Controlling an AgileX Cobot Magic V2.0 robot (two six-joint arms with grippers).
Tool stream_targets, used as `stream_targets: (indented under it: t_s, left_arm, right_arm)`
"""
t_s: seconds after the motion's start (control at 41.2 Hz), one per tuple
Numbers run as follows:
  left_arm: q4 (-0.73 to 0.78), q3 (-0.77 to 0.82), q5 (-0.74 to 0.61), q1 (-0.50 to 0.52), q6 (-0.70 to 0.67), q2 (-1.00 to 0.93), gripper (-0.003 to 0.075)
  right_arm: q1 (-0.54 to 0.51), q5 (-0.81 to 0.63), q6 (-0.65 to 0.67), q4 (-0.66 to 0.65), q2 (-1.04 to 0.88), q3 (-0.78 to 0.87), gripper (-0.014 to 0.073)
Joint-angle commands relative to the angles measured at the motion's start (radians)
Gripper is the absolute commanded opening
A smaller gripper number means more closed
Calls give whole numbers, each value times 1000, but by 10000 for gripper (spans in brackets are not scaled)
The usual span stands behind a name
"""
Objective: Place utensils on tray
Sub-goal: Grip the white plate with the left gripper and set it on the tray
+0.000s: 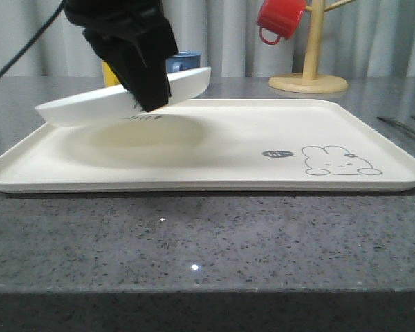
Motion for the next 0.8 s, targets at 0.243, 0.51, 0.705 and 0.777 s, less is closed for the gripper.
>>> stream_targets:
  t_s: [0.243,0.51,0.705,0.777]
  left_arm:
    - [-26,-34,41,-3,-13,66,53]
    - [-29,-69,23,3,-73,35,346]
    - [-30,-65,13,71,-87,-81,245]
    - [-30,-53,14,134,-87,-136,190]
  right_arm:
    - [-5,-73,-6,3,12,-35,655]
    - [-5,-73,-6,3,12,-35,655]
    - [-5,-73,-6,3,12,-35,655]
    - [-5,-73,-6,3,12,-35,655]
